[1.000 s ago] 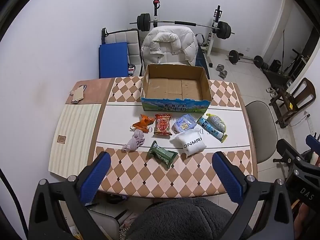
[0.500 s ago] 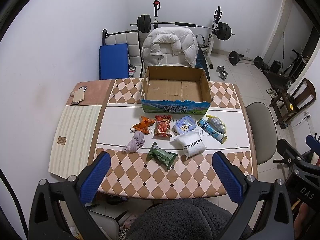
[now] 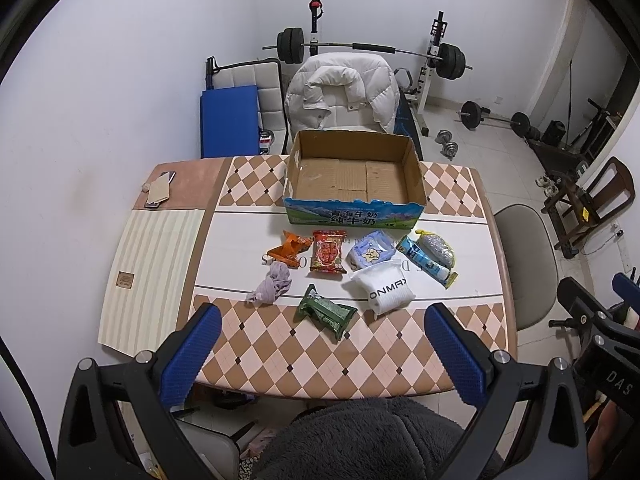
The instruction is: Organize soft objects
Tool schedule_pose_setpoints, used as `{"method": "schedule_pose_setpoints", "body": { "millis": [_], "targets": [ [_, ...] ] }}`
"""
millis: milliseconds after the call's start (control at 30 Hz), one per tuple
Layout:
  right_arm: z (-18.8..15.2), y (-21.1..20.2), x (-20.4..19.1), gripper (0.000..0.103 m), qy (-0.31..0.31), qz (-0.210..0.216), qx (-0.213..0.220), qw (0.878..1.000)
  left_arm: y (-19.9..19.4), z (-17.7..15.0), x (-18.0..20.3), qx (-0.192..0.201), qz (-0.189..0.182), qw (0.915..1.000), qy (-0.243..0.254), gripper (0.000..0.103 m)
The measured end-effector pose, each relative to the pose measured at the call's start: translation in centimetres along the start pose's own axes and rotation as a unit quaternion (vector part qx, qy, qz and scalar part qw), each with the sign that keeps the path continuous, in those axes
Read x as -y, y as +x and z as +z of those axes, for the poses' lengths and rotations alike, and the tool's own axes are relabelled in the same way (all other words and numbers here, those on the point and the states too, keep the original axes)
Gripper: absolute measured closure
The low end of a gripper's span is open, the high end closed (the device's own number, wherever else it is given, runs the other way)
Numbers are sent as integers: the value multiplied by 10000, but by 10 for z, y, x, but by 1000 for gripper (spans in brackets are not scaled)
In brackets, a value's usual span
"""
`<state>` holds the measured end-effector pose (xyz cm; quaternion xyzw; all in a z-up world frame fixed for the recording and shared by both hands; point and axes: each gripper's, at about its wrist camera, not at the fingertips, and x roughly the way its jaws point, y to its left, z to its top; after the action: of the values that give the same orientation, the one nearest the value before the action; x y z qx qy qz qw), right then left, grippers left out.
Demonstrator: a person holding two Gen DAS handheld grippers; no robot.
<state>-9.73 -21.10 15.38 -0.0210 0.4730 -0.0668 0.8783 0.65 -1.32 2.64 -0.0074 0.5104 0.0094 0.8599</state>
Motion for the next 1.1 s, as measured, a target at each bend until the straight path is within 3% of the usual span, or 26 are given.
{"method": "schedule_pose_setpoints", "body": {
  "millis": [167,300,367,467,533,667,767,867,900,967,1000,1033,1100],
  "targets": [
    [10,41,-3,0,332,264,-411,9983,48,9,-25,-257,274,9987,-341,0],
    [15,142,6,0,713,620,-1311,9869,119,5,-50,-907,498,9923,-677,0],
    [14,190,-2,0,717,677,-1607,9821,159,-3,-60,-1346,397,9867,-822,0],
    [7,270,-29,0,285,598,-2053,9764,228,-17,-70,-2153,88,9693,-1181,0],
    [-1,323,-46,0,-3,567,-2370,9699,271,-33,-75,-2671,-221,9503,-1581,3],
    [-14,397,-72,0,-442,557,-2762,9585,347,-64,-82,-3546,-1038,8864,-2790,13],
    [-25,436,-87,0,-700,522,-2919,9525,384,-84,-80,-3854,-1352,8415,-3537,16],
    [-30,453,-92,0,-748,598,-3121,9452,410,-95,-77,-4024,-1479,8118,-3965,18],
    [-31,458,-93,0,-762,610,-3148,9441,416,-97,-76,-4050,-1460,8078,-4025,23],
    [-33,464,-96,0,-791,669,-3209,9414,426,-96,-73,-4060,-1359,8078,-4052,34],
    [-34,468,-98,0,-818,685,-3245,9398,428,-95,-72,-4084,-1278,8115,-3979,49],
    [-36,471,-101,0,-851,695,-3290,9379,428,-92,-70,-4115,-1147,8200,-3809,62],
    [-39,478,-104,0,-900,715,-3389,9338,430,-87,-67,-4091,-979,8421,-3374,66]
  ]
}}
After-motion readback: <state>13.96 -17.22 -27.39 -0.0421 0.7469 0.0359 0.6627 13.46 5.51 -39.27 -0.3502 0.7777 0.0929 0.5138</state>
